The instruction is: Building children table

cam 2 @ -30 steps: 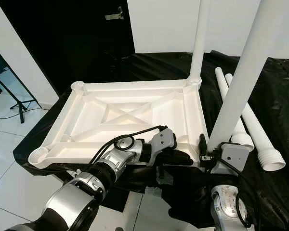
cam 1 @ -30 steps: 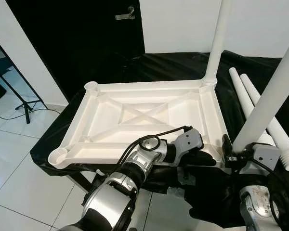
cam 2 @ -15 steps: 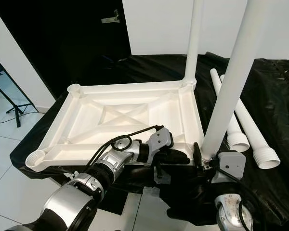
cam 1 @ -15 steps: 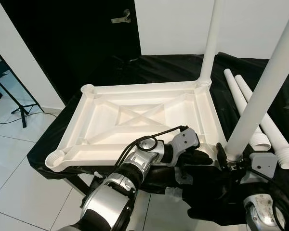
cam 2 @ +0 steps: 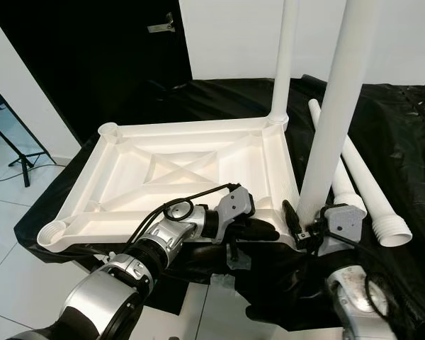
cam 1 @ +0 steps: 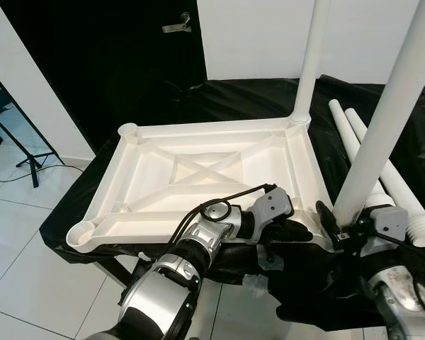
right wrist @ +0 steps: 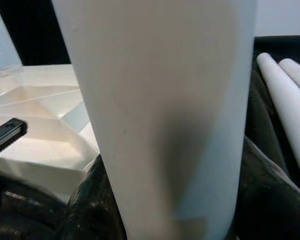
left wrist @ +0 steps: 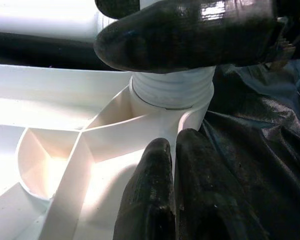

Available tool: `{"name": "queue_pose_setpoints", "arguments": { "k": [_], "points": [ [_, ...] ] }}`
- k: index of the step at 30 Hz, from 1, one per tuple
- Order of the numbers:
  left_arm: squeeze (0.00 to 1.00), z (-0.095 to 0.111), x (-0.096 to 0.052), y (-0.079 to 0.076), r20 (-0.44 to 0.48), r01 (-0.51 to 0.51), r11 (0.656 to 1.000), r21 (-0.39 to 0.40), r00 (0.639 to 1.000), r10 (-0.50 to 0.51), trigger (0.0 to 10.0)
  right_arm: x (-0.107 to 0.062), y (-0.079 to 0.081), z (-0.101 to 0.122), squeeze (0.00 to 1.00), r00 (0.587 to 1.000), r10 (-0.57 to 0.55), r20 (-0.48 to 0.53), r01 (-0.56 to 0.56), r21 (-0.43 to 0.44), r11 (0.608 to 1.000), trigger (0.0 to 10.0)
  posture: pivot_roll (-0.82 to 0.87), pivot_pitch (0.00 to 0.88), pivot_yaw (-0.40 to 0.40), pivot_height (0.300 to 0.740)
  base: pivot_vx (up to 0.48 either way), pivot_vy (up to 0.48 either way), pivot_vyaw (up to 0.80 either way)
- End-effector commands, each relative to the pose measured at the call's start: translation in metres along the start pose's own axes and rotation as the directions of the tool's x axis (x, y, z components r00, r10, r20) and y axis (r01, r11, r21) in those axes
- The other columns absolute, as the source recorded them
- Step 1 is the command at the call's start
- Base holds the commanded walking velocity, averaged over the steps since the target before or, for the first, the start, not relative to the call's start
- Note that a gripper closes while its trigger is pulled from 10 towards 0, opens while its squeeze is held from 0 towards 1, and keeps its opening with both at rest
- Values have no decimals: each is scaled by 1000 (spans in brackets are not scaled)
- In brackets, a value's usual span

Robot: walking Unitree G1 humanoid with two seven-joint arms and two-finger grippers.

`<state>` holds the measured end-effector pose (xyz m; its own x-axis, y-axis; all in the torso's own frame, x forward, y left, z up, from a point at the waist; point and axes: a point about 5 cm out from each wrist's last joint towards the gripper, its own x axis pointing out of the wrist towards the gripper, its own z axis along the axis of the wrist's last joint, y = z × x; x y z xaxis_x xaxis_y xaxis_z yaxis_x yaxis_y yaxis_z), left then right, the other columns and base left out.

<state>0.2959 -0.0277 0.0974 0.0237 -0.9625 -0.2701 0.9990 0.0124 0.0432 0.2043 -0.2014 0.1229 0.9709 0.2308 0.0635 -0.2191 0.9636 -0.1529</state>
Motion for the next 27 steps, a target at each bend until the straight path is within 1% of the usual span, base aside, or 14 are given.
{"name": "queue_pose_setpoints", "arguments": {
  "k": [1,4,6,7,8,9,10,11,13,14,15,25,26,27],
  "points": [
    [0,-39,-3,-9,-150,-104,989,-108,985,87,10000,-8,38,-14,0,975,210,-65,-205,75,976,0,22,0,76,740,0,0,0],
    [0,-39,-3,-9,-149,-106,988,-109,985,89,10000,-9,37,-16,0,983,171,-72,-164,98,982,0,24,0,75,740,0,0,0],
    [0,-40,-3,-9,-149,-106,988,-110,985,89,10000,-10,33,-17,0,992,105,-74,-96,116,989,0,23,0,75,740,0,0,0],
    [0,-40,-3,-9,-149,-106,988,-109,985,89,10000,-12,21,-12,0,998,-51,-22,53,70,996,0,31,0,71,740,0,0,0],
    [0,-40,-3,-9,-149,-106,988,-109,985,89,10000,-15,13,-9,0,987,-159,21,158,40,987,0,31,0,71,740,0,0,0],
    [0,-39,-3,-9,-148,-110,988,-111,985,93,10000,-20,4,-8,0,955,-295,33,294,32,955,0,37,0,68,740,0,0,0],
    [0,-39,-3,-8,-146,-115,987,-113,984,98,10000,-26,-4,-9,0,913,-407,21,406,37,913,0,37,0,68,740,0,0,0],
    [0,-39,-3,-8,-146,-115,987,-113,984,98,10000,-26,-4,-9,0,913,-407,21,406,37,913,0,37,0,68,740,0,0,0],
    [0,-40,-4,-8,-148,-115,987,-113,984,98,10000,-31,-8,-12,0,871,-491,-8,491,29,870,0,36,0,74,740,0,0,0],
    [0,-40,-4,-8,-148,-115,987,-113,984,98,10000,-31,-8,-12,0,871,-491,-8,491,29,870,0,36,0,74,740,0,0,0],
    [0,-41,-5,-9,-156,-106,988,-109,984,88,10000,-32,-11,-10,0,839,-544,-1,544,18,839,0,32,0,79,740,0,0,0],
    [0,-40,-4,-9,-154,-101,989,-104,984,84,10000,-33,-10,-6,0,806,-592,31,592,1,806,0,35,0,87,740,0,0,0],
    [0,-41,-5,-10,-156,-100,989,-104,984,84,10000,-31,-7,-7,0,819,-573,30,574,-13,819,9451,34,0,87,740,0,0,0],
    [0,-41,-5,-10,-157,-100,990,-104,984,83,10000,-30,-5,-7,0,830,-558,29,558,-22,829,9451,34,0,87,740,0,0,0]
  ]
}}
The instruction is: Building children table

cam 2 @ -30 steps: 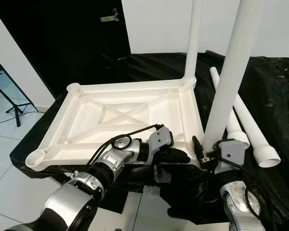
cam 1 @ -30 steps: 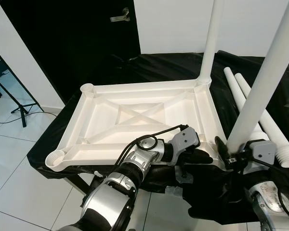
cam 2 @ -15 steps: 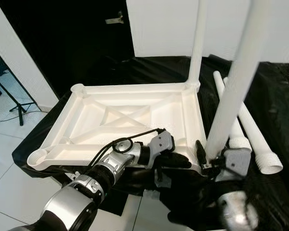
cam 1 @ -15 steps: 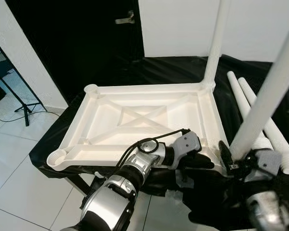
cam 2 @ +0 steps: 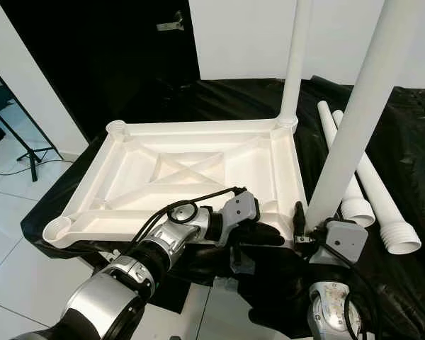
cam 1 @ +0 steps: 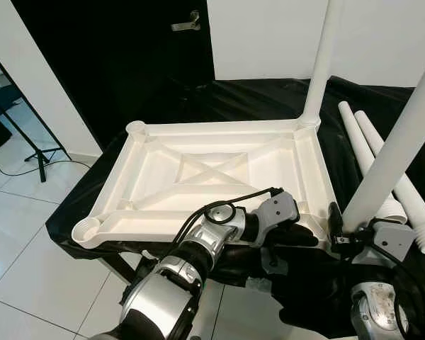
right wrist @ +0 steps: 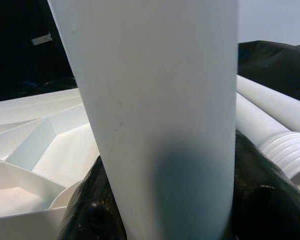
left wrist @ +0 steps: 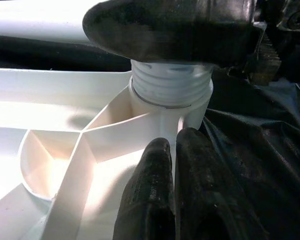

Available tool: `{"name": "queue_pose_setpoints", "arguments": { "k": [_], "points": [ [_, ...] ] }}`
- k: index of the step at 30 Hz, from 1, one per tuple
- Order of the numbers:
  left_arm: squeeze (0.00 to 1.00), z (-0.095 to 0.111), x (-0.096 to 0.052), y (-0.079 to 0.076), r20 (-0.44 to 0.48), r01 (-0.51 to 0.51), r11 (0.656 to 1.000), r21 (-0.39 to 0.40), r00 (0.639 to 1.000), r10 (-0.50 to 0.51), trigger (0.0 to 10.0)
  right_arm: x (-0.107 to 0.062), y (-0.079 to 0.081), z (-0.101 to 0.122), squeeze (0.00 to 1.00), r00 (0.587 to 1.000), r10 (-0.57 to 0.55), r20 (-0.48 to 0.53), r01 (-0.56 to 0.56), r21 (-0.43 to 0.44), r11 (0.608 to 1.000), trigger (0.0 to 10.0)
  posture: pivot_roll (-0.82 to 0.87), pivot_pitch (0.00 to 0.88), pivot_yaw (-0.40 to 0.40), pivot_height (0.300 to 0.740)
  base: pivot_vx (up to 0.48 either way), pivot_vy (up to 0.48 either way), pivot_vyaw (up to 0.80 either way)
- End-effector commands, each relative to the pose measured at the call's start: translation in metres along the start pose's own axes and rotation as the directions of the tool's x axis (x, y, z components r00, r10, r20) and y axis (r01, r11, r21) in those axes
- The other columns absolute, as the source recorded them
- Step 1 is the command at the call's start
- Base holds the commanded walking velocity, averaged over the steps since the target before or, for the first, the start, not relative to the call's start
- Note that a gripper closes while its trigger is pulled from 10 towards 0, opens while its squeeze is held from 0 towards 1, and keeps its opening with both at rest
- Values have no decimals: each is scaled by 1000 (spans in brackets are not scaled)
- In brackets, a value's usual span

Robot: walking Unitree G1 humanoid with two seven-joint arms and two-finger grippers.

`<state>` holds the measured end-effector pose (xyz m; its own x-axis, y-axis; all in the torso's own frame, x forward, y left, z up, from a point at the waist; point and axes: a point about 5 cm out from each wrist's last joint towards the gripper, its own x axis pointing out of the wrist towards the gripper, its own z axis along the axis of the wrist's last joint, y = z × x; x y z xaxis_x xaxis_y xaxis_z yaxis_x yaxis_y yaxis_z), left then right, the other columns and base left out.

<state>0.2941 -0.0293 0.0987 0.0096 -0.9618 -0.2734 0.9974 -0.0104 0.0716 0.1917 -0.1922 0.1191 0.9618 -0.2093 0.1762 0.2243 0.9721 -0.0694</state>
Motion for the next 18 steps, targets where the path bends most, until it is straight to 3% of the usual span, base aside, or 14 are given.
{"name": "queue_pose_setpoints", "arguments": {
  "k": [1,3,4,7,8,10,11,14,15,18],
  "points": [
    [0,-43,-6,-10,-158,-114,984,-138,983,91,10000,-10,-23,-5,0,992,-123,-19,121,-75,990,9451,34,0,87,740,0,0,0],
    [0,-44,-7,-10,-159,-114,984,-139,983,91,10000,-9,-22,-5,0,994,-103,-28,100,-85,991,10000,33,0,85,740,0,0,0],
    [0,-45,-7,-10,-160,-114,984,-139,983,91,10000,-9,-19,-4,1000,998,-57,-21,56,-77,996,10000,34,0,83,740,0,0,0],
    [0,-45,-7,-11,-160,-116,983,-142,983,93,10000,-5,-14,-3,1000,999,45,-15,-46,-63,997,10000,33,0,78,740,0,0,0],
    [0,-45,-6,-11,-159,-118,983,-143,983,95,10000,0,-10,-2,824,990,139,-10,-139,-59,989,10000,34,0,74,740,0,0,0],
    [0,-45,-6,-11,-158,-119,982,-144,983,96,10000,2,-9,-2,824,986,167,-9,-168,-58,984,10000,34,0,74,740,0,0,0],
    [0,-44,-5,-11,-156,-120,982,-144,983,97,10000,4,-8,-1,0,977,215,-1,-215,-61,975,10000,34,0,70,740,0,0,0],
    [0,-44,-4,-11,-152,-120,982,-147,984,98,10000,9,-5,-2,0,924,383,-16,-383,-50,922,10000,34,0,69,740,0,0,0],
    [0,-44,-4,-12,-151,-121,982,-148,984,98,10000,10,-8,-4,0,884,466,-44,-467,-26,884,10000,34,0,67,740,0,0,0],
    [0,-44,-4,-12,-151,-121,982,-148,984,98,10000,10,-9,-4,0,874,483,-49,-484,-21,875,10000,34,0,66,740,0,0,0]
  ]
}}
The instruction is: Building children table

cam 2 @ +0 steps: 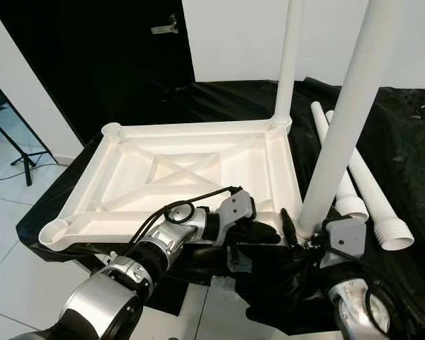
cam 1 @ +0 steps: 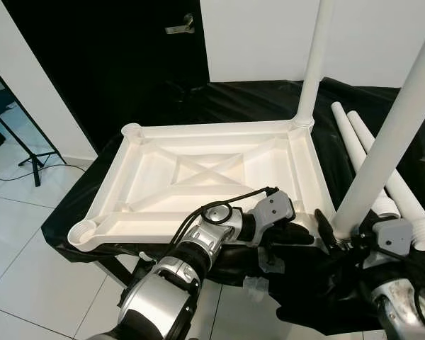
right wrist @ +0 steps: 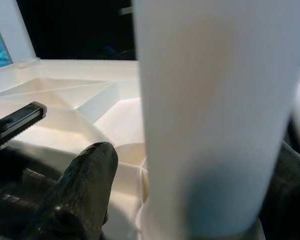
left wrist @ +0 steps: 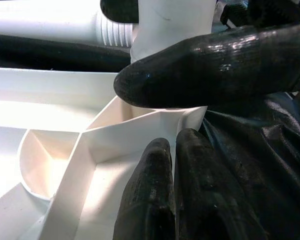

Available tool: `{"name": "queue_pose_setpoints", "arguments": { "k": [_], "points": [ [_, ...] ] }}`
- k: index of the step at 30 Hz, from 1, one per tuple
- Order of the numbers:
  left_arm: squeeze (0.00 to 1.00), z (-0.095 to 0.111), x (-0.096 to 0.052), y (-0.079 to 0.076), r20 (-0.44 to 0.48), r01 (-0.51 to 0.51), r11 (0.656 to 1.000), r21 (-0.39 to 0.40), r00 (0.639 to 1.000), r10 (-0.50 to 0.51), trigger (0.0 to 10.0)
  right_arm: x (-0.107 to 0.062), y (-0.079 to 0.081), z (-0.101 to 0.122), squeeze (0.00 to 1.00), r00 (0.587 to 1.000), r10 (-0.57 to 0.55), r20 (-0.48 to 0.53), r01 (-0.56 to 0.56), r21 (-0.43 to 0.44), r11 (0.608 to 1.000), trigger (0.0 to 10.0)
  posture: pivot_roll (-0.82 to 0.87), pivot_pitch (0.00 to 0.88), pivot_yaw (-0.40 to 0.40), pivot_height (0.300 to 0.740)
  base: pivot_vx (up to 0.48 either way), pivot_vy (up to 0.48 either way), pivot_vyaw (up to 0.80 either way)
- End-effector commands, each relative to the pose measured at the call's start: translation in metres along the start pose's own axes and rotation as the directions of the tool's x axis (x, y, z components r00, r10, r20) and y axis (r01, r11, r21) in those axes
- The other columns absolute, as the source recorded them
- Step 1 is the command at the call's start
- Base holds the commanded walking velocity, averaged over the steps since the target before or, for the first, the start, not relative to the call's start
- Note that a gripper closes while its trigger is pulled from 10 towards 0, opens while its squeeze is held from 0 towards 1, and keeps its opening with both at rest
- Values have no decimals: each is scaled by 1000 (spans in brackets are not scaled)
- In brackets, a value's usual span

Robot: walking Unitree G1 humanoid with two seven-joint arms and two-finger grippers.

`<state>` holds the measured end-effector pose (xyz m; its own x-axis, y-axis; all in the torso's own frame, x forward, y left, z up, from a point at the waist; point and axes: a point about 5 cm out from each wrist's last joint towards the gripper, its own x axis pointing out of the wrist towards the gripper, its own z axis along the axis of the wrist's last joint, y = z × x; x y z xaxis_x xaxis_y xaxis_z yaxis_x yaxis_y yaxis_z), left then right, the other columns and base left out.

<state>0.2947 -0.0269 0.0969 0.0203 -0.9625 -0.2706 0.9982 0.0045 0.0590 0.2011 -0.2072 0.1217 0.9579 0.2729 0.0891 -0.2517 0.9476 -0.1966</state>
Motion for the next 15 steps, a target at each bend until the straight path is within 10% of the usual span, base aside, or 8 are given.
{"name": "queue_pose_setpoints", "arguments": {
  "k": [1,10,11,15],
  "points": [
    [0,-42,-3,-12,-152,-111,985,-133,984,90,10000,0,0,-4,0,1000,27,-16,-26,26,999,10000,36,0,64,740,0,0,0],
    [0,-44,-3,-13,-151,-113,984,-139,984,92,10000,0,-17,-5,0,987,159,-37,-160,-17,987,10000,38,0,65,740,0,0,0],
    [0,-44,-3,-13,-151,-113,984,-139,984,91,10000,-1,-18,-6,0,982,185,-46,-186,-19,982,0,39,0,69,740,0,0,0],
    [0,-44,-4,-13,-151,-112,984,-139,984,91,10000,-4,-19,-8,0,971,230,-65,-231,-14,973,0,38,0,71,740,0,0,0]
  ]
}}
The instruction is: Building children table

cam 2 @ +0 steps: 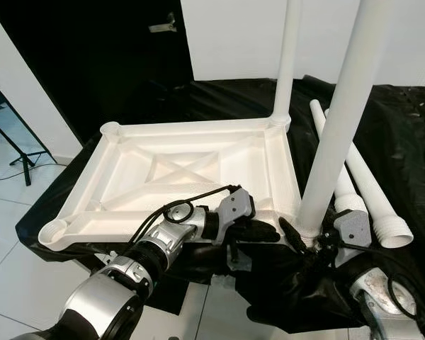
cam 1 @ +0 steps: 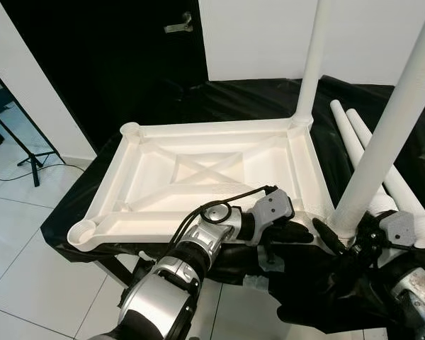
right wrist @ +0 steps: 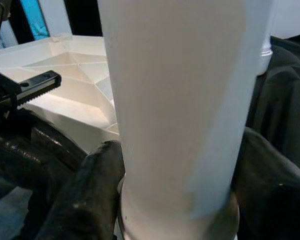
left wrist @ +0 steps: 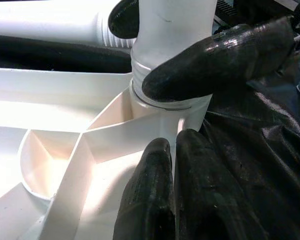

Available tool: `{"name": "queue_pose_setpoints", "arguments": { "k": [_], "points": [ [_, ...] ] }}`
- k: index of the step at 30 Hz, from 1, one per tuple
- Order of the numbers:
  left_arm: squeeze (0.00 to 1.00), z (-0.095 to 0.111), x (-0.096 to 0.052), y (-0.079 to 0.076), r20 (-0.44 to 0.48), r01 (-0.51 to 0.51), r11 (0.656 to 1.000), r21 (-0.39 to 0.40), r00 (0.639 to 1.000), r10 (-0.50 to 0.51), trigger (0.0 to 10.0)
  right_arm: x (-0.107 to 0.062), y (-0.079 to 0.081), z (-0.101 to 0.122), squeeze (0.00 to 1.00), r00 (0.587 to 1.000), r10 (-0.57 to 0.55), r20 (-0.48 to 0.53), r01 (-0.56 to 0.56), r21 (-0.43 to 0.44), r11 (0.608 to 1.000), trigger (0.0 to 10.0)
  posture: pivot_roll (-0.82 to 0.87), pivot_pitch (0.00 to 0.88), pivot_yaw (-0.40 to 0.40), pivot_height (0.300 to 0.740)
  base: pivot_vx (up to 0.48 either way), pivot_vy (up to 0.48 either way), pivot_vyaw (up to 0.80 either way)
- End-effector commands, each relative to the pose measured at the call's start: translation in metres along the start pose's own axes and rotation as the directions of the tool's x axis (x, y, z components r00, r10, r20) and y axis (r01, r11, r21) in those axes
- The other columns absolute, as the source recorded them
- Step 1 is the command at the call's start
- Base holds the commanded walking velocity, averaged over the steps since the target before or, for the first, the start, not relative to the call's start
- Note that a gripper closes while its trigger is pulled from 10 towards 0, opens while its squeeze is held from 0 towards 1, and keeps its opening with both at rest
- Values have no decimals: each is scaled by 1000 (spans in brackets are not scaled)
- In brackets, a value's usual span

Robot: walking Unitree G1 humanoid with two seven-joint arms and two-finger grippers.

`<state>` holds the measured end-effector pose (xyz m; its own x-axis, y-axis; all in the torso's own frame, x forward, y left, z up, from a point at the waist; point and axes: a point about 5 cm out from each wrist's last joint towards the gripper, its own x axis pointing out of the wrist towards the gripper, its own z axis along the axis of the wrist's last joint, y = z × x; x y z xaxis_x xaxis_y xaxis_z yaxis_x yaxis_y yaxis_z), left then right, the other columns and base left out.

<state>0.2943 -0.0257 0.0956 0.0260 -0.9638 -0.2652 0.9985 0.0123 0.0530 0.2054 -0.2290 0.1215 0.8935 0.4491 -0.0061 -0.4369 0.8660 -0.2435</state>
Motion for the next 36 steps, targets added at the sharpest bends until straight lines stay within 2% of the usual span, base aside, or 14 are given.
{"name": "queue_pose_setpoints", "arguments": {
  "k": [1,9,12,13,16,17,18,19,22,30,31,33,34,36],
  "points": [
    [0,-42,-3,-12,-155,-107,986,-131,984,86,10000,-1,3,-3,0,1000,29,-9,-29,18,999,0,38,0,71,740,0,0,0],
    [0,-42,-3,-12,-158,-104,986,-129,984,83,10000,-10,9,-13,0,998,53,-44,-51,58,997,0,31,0,78,740,0,0,0],
    [0,-41,-2,-11,-158,-101,987,-125,984,81,10000,-13,9,-9,0,991,-131,4,131,56,990,0,34,0,75,740,0,0,0],
    [0,-40,-2,-10,-156,-107,986,-125,984,87,10000,-17,7,-8,0,964,-265,17,264,42,964,0,37,0,72,740,0,0,0],
    [0,-39,-3,-9,-155,-112,986,-124,984,92,10000,-20,7,-7,0,934,-357,22,356,30,934,0,37,0,72,740,0,0,0],
    [0,-39,-3,-8,-156,-115,986,-123,983,95,10000,-24,10,-7,0,883,-469,19,469,25,883,0,37,0,68,740,0,0,0],
    [0,-39,-4,-8,-157,-116,986,-122,983,96,10000,-29,14,-6,0,796,-605,3,605,24,796,0,39,0,69,740,0,0,0],
    [0,-39,-4,-8,-157,-116,986,-122,983,96,10000,-29,14,-6,0,796,-605,3,605,24,796,0,39,0,69,740,0,0,0],
    [0,-40,-4,-8,-158,-115,986,-123,983,95,10000,-31,16,-5,0,716,-698,-20,698,24,716,0,38,0,69,740,0,0,0],
    [0,-39,-4,-8,-161,-111,987,-118,983,91,10000,-26,23,-10,0,725,-687,-55,689,66,722,314,31,0,75,740,0,0,0],
    [0,-39,-4,-8,-161,-112,987,-117,983,92,10000,-23,26,-8,0,747,-663,-43,664,79,743,5373,31,0,76,740,0,0,0],
    [0,-39,-4,-7,-161,-112,987,-117,983,93,10000,-20,30,-7,0,755,-655,-36,655,82,751,5373,31,0,76,740,0,0,0],
    [0,-38,-4,-7,-160,-113,987,-117,983,93,10000,-17,32,-5,1000,770,-637,-25,637,89,766,10000,30,0,75,740,0,0,0],
    [0,-38,-4,-7,-160,-113,987,-117,983,94,10000,-15,34,-5,1000,779,-627,-18,626,93,775,10000,30,0,75,740,0,0,0]
  ]
}}
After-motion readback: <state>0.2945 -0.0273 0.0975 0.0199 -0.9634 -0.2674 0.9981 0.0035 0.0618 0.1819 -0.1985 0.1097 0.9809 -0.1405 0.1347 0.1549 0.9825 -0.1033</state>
